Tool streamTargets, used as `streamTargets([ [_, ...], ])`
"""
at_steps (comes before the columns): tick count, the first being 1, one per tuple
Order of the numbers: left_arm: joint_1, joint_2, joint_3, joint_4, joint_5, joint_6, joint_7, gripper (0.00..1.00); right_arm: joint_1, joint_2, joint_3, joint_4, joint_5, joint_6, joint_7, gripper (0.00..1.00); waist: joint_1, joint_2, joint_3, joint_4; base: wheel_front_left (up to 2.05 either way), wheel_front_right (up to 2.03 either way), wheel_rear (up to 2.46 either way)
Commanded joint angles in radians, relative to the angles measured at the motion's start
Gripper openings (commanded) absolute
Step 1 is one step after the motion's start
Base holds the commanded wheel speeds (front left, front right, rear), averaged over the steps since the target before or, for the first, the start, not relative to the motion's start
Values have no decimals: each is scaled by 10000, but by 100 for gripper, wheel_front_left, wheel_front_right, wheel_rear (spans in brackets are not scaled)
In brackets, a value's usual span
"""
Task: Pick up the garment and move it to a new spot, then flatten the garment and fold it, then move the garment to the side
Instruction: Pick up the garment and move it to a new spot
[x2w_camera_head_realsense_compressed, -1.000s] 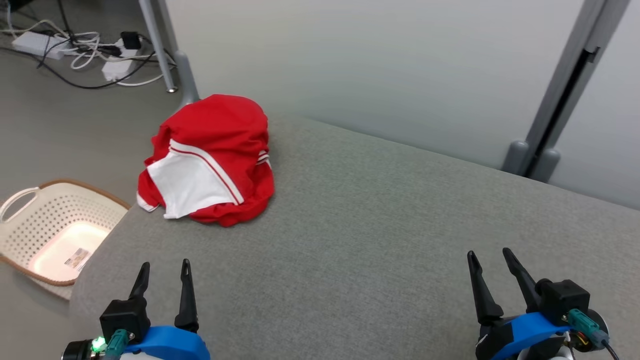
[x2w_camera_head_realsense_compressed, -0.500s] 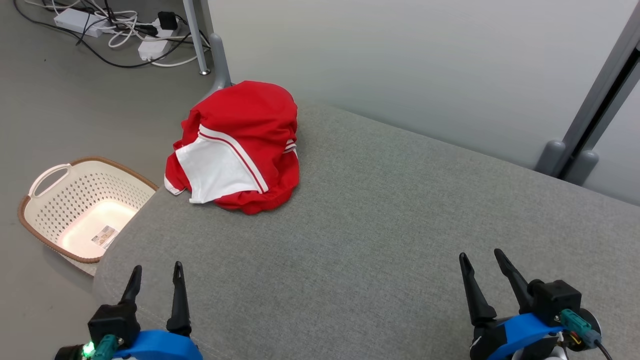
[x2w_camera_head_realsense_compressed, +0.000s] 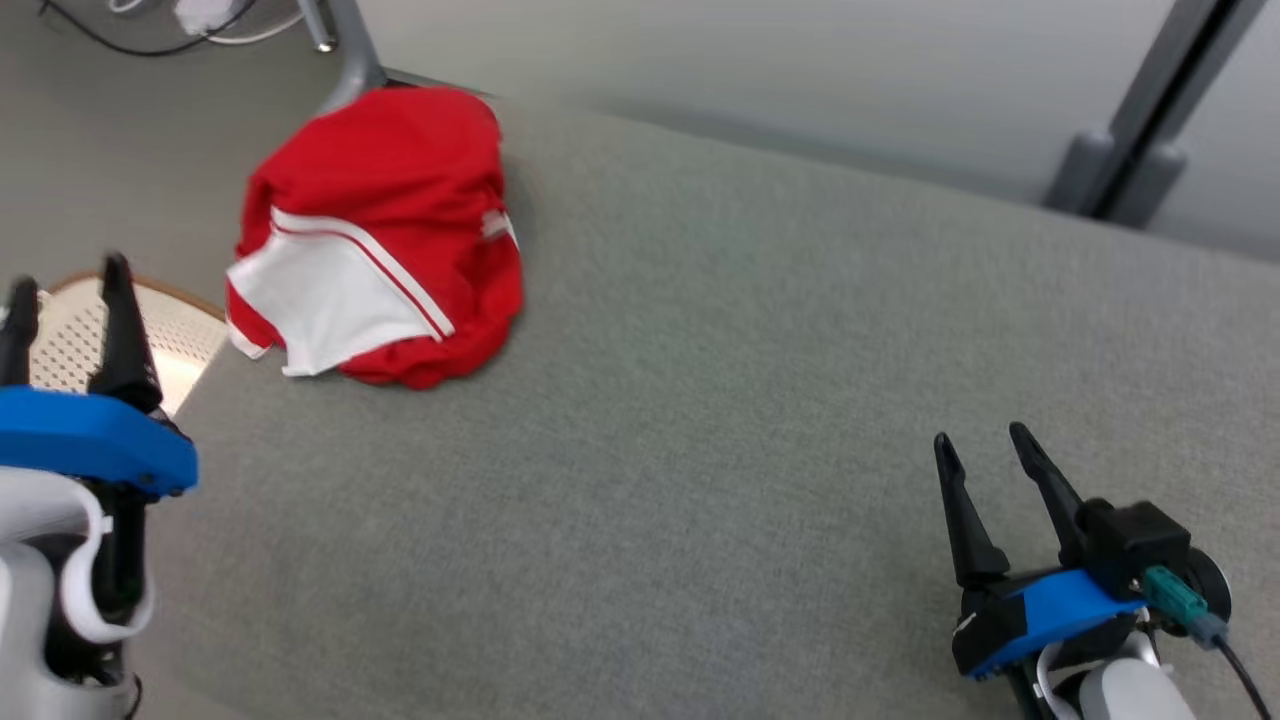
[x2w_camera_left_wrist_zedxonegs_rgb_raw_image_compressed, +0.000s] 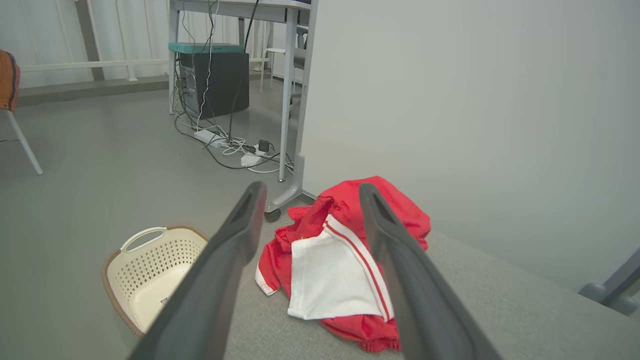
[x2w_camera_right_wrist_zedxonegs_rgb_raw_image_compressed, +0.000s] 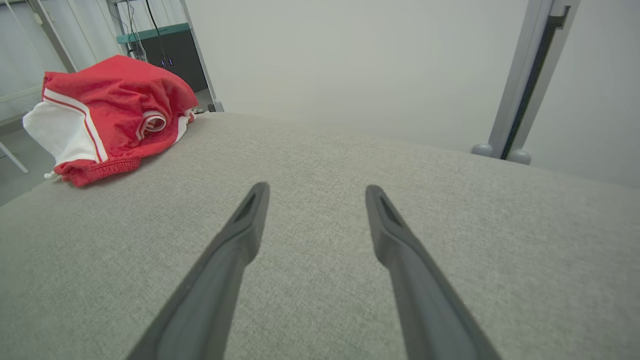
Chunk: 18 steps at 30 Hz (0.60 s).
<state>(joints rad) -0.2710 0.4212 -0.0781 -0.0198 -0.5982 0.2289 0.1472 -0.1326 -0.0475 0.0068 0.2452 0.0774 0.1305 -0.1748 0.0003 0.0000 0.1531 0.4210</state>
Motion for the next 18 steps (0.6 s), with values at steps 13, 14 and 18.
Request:
streamTargets([
  [13,-2890,1720,1582,2716,-1569,-264,2038,100,-1000,-50,263,-1462,-717,5,558,100,-3,0,2619,-2203,0,0,0],
  [14,-3092,1803,1747,2972,-1771,-307,2118,100,-1061,-49,271,-1547,-717,5,583,100,-3,0,2812,-2367,0,0,0],
  [18,-3470,2062,1907,3760,-2044,-392,2517,100,-1171,-47,295,-1779,-751,5,627,100,-3,0,3274,-2790,0,0,0],
])
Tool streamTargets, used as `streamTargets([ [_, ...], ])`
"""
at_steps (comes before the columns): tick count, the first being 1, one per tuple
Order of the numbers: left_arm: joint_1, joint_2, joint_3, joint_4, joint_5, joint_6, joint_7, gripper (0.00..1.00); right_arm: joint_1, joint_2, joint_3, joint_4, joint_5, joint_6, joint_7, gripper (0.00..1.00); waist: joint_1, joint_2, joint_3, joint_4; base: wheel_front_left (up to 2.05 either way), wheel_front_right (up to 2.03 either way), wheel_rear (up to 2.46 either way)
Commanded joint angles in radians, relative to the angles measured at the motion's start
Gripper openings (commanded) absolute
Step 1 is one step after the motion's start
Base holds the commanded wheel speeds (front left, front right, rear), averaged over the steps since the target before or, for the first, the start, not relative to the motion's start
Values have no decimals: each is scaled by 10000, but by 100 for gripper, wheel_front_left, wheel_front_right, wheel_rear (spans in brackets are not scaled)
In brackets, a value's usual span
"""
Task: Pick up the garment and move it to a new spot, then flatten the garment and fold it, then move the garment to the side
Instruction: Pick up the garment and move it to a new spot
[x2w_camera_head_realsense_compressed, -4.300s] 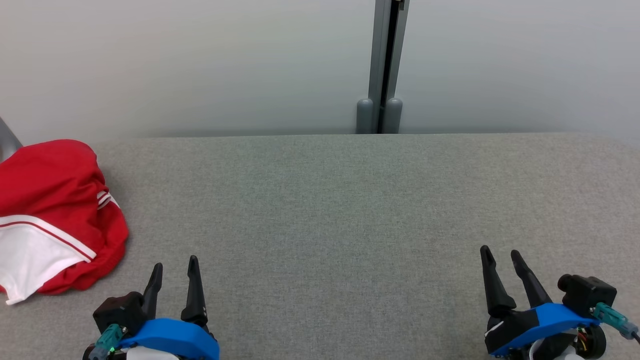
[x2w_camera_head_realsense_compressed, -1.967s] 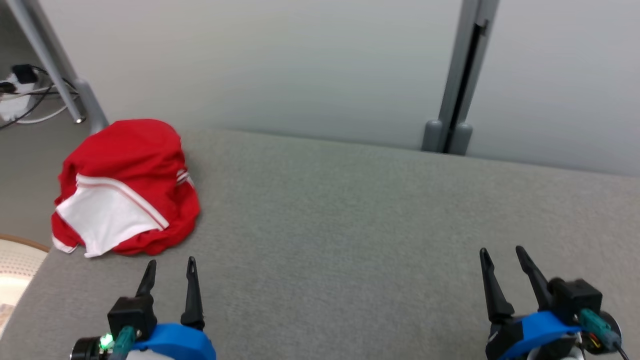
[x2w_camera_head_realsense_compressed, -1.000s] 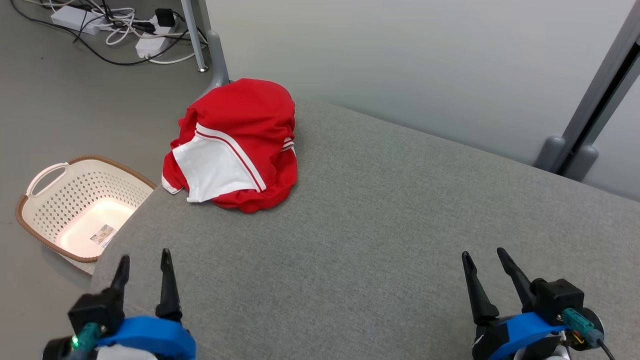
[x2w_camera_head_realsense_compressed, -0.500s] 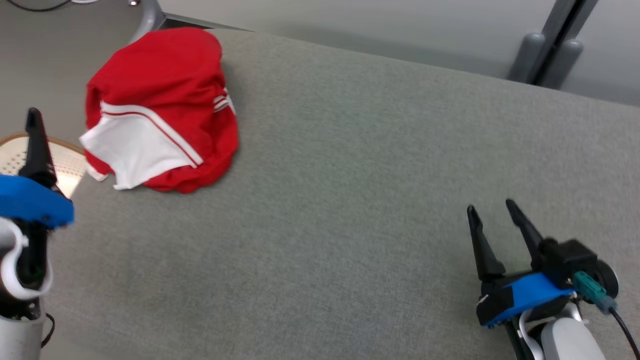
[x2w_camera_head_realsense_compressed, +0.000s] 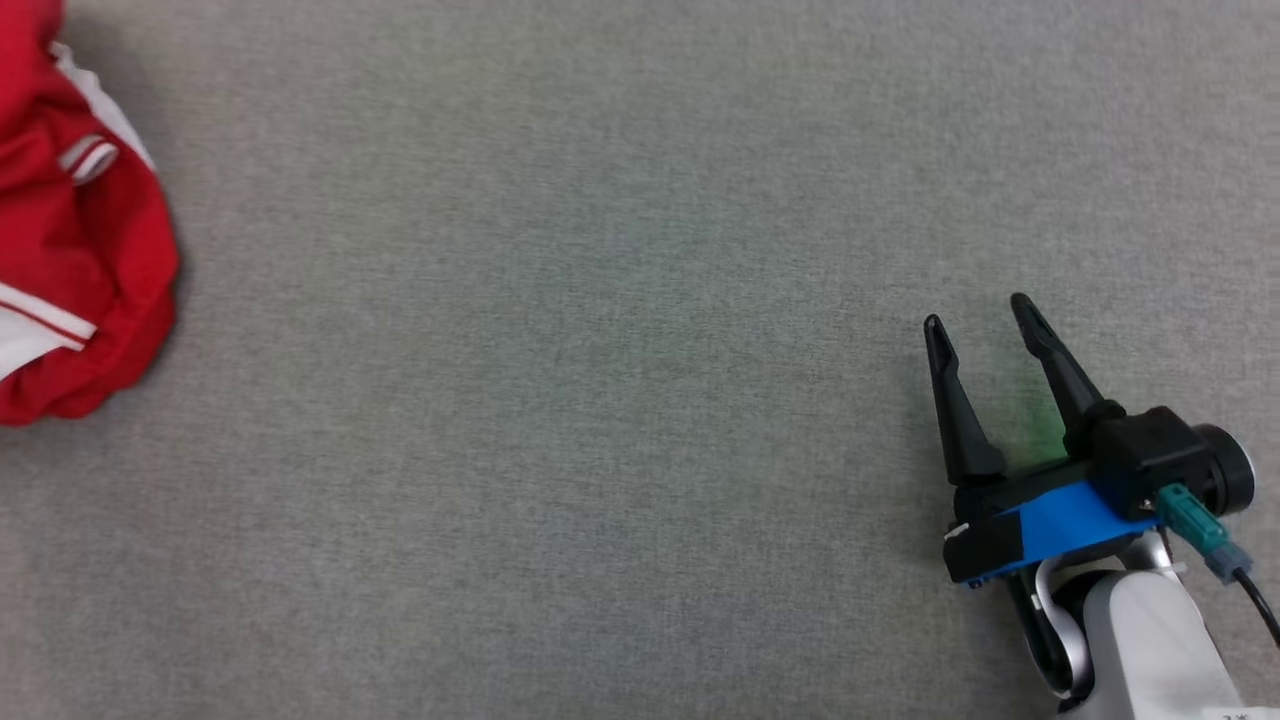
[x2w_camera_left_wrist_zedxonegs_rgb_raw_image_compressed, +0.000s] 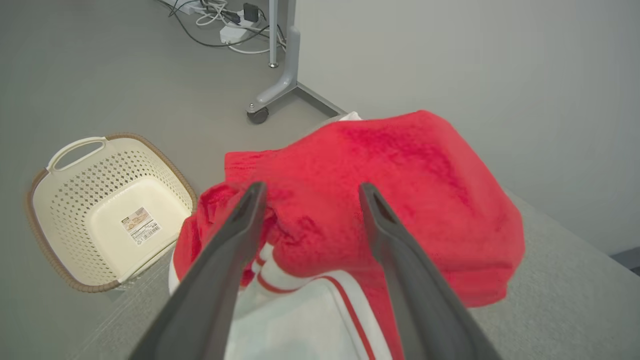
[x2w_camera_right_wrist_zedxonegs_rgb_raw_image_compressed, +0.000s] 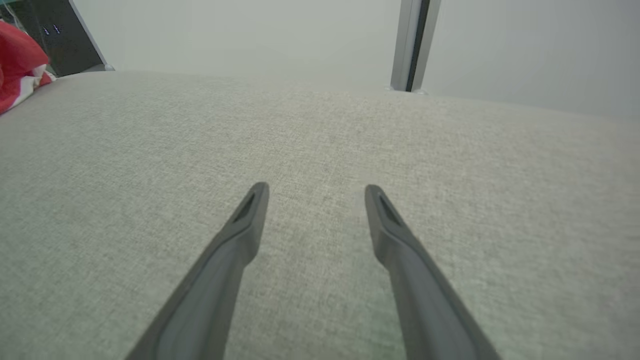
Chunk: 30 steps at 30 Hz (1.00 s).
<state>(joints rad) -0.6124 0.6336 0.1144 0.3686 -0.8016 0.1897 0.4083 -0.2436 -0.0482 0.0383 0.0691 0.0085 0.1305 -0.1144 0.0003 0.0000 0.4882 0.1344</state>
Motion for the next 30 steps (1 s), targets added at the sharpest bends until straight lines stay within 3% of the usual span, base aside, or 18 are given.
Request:
streamTargets([
  [1,-121,102,-18,94,7,31,74,100,-98,-40,18,-72,-72,5,30,100,-3,0,54,-53,0,0,0],
  [8,-311,414,-285,1030,-138,249,1369,100,-313,-38,51,-65,185,5,-140,100,-3,0,572,-617,0,0,0],
  [9,-320,390,-351,1093,-203,195,1604,44,-337,-38,56,-23,189,5,-167,100,-3,0,579,-645,0,0,0],
  [10,-325,382,-426,1144,-251,132,1773,0,-353,-38,57,16,225,5,-200,100,-3,0,572,-672,0,0,0],
  [14,-171,366,-590,1273,-353,-51,2111,0,-424,-38,134,244,422,5,-368,100,-3,0,303,-783,0,0,0],
  [20,-405,794,-656,939,-91,-378,1726,0,-299,-37,253,726,754,5,-632,100,-3,0,-653,-877,0,0,0],
  [27,-1570,1425,-1144,-419,433,-850,1770,0,92,-37,365,1447,1276,5,-943,100,-3,0,-2197,-1111,0,0,0],
  [30,-2651,1335,-1682,-1380,642,-1147,2004,0,282,-35,409,1762,1515,5,-1097,100,-3,0,-2872,-1326,0,0,0],
])
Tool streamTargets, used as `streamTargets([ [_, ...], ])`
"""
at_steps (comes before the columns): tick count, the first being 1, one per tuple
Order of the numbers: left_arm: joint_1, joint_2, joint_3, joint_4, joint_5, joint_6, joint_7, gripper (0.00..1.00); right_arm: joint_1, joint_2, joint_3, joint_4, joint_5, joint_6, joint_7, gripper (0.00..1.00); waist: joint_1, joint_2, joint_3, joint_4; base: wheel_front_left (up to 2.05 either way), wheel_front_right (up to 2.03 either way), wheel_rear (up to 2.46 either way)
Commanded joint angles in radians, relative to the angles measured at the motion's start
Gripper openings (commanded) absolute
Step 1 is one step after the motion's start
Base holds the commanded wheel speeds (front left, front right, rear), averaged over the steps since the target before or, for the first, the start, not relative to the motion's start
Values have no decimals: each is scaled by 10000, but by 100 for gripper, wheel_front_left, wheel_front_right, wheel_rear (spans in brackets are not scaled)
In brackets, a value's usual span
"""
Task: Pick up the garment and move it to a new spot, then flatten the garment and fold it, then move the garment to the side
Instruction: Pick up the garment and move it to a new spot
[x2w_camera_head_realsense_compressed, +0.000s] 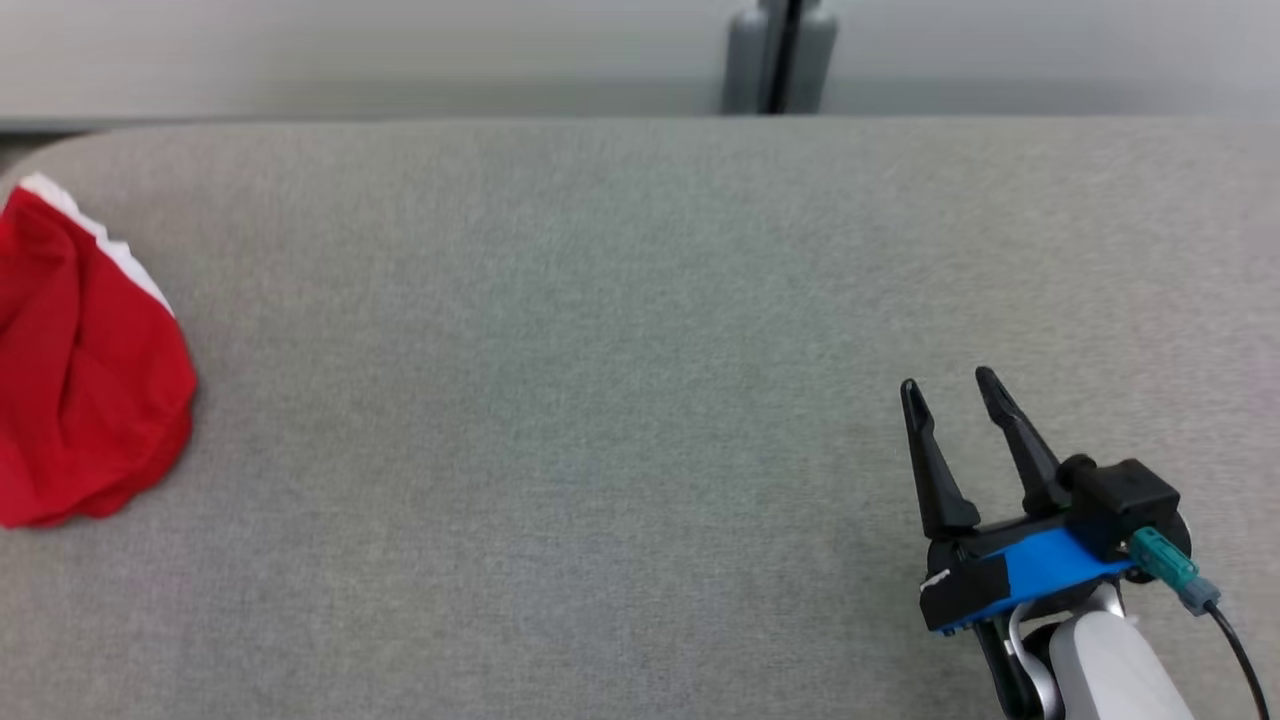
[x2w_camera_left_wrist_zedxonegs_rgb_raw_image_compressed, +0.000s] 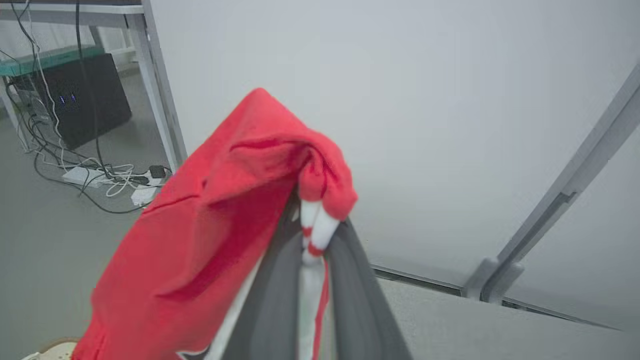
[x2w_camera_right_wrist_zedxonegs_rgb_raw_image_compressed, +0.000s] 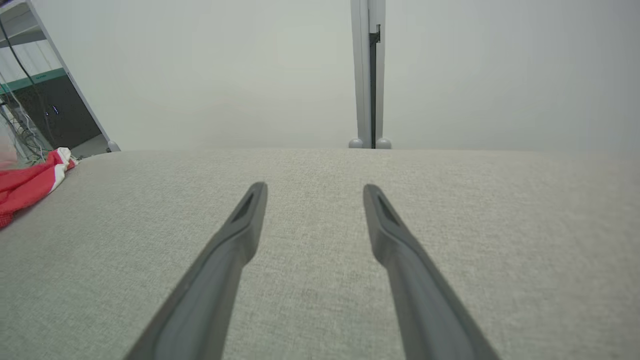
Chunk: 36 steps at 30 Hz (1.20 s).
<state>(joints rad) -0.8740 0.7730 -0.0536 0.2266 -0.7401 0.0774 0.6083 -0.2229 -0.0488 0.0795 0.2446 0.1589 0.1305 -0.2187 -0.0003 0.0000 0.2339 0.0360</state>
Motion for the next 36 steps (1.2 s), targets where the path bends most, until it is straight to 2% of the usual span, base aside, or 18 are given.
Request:
streamTargets([
  [1,-292,-182,-209,-206,81,-56,99,0,102,-28,19,75,77,5,-75,100,3,0,-459,-412,0,0,0],
  [6,-1416,-947,-1134,-1178,157,-229,479,0,257,-29,110,236,285,5,-190,100,3,0,-851,-861,0,0,0],
  [11,-1844,-1926,-1660,-1835,-363,-460,625,0,174,-29,140,250,306,5,-209,100,3,0,-893,-1445,0,0,0],
  [20,-735,-3130,-2913,-2643,-595,-622,715,0,71,-26,104,252,474,5,-290,100,3,0,-540,-2468,0,0,0],
  [27,1360,-4469,-3422,-1936,-1033,-275,-431,0,-88,-26,158,390,721,5,-386,100,3,0,-258,-2798,0,0,0],
  [33,2939,-5009,-4084,-294,-533,-263,-1591,0,-192,-25,139,465,696,5,-413,100,3,0,-249,-2685,0,0,0],
  [34,3100,-5057,-4255,-66,-364,-275,-1784,20,-183,-29,118,457,687,5,-420,100,3,0,-259,-2627,0,0,0],
  [35,3232,-5119,-4364,167,-210,-314,-2022,100,-178,-26,128,465,671,5,-421,100,3,0,-275,-2574,0,0,0],
  [36,3439,-5259,-4383,389,-250,-278,-2212,100,-160,-26,119,467,656,5,-425,100,3,0,-312,-2491,0,0,0],
])
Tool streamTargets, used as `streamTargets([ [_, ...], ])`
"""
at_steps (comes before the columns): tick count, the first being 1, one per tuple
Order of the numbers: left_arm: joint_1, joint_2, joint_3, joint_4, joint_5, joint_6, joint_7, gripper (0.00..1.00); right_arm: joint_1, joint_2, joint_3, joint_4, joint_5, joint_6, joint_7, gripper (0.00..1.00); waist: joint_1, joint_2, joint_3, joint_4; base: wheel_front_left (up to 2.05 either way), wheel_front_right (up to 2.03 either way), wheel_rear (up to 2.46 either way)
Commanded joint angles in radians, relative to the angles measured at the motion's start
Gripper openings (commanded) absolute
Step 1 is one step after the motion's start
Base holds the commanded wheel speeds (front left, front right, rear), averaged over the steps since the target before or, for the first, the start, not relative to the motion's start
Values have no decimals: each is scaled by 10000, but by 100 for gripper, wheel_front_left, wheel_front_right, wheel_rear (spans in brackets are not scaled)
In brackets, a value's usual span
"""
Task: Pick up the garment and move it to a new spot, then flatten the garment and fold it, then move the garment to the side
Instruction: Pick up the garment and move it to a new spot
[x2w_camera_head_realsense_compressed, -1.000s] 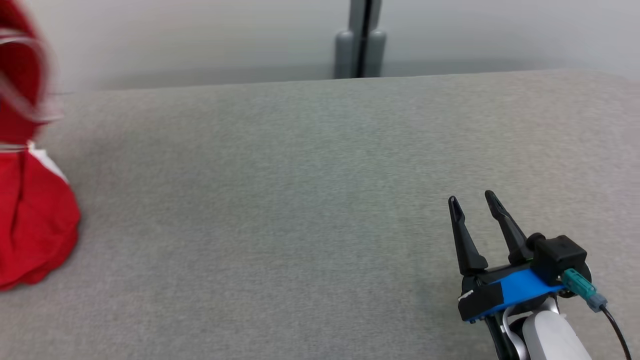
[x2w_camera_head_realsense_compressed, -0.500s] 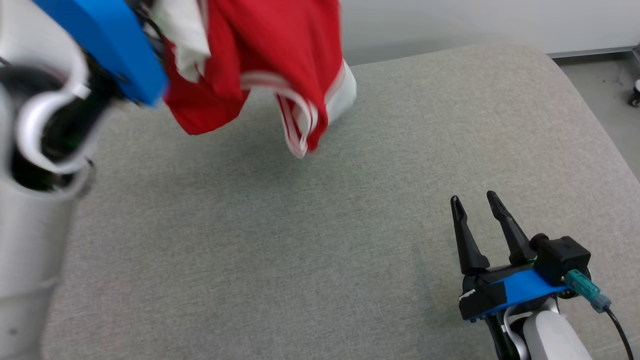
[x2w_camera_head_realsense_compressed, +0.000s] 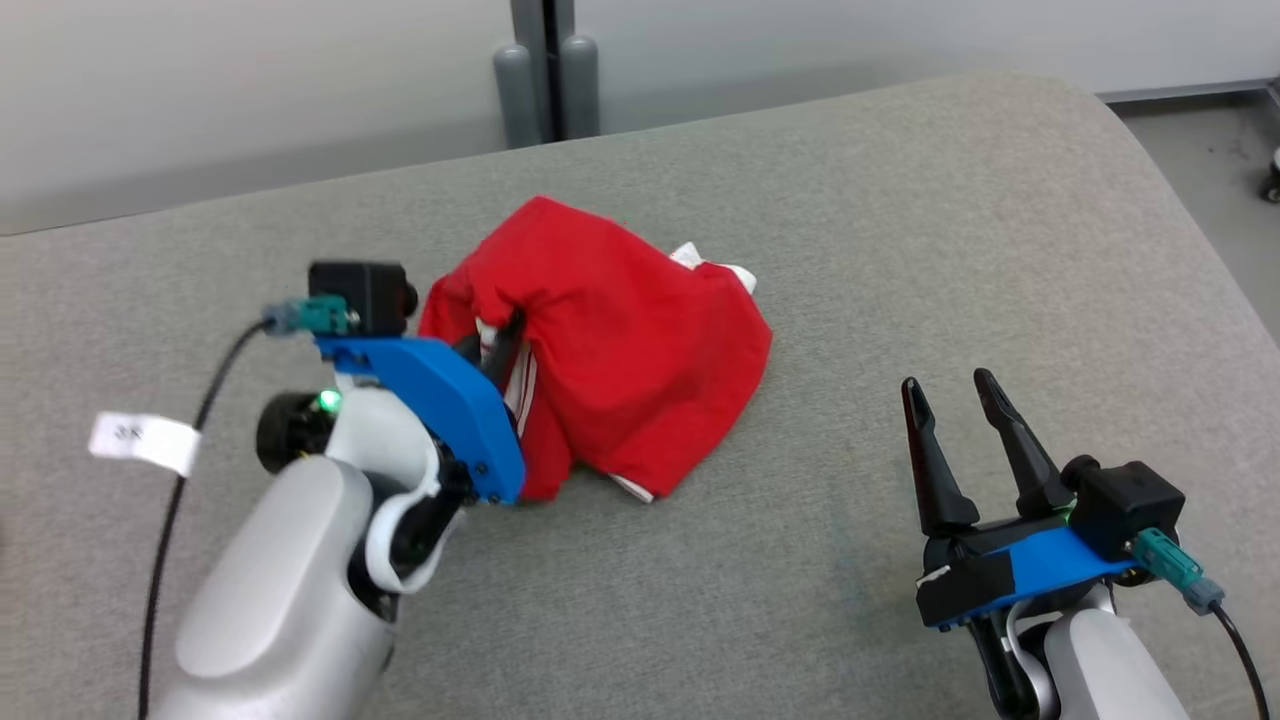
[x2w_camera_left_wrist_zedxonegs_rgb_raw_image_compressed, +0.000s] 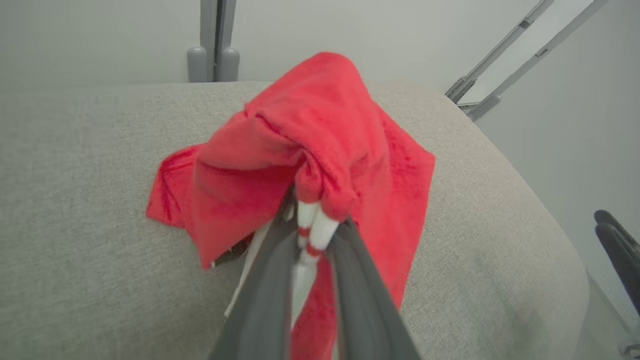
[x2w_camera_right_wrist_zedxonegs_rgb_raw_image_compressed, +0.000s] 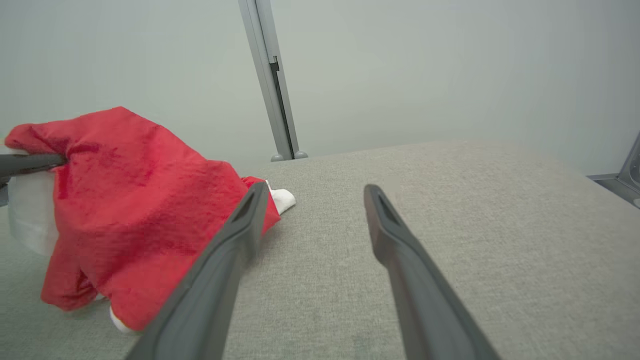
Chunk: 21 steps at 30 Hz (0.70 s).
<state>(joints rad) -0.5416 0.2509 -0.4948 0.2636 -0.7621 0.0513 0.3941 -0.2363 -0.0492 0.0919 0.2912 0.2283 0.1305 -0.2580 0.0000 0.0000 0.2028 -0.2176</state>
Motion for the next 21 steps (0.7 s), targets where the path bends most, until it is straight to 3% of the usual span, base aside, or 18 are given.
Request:
streamTargets([
  [1,226,-155,-50,134,16,-112,-301,100,-4,-24,-45,3,-52,5,-36,100,0,0,-33,129,0,0,0],
  [6,847,-454,224,323,-114,-424,-1764,100,177,-24,-151,-30,-264,5,24,100,0,0,-302,551,0,0,0],
  [10,1522,-347,485,27,-87,-623,-2867,100,358,-26,-306,-104,-384,5,155,100,0,0,-555,881,0,0,0],
  [21,3216,93,1589,-248,245,-356,-5797,100,867,-24,-548,-304,-686,5,564,100,0,0,-1165,1519,0,0,0],
])
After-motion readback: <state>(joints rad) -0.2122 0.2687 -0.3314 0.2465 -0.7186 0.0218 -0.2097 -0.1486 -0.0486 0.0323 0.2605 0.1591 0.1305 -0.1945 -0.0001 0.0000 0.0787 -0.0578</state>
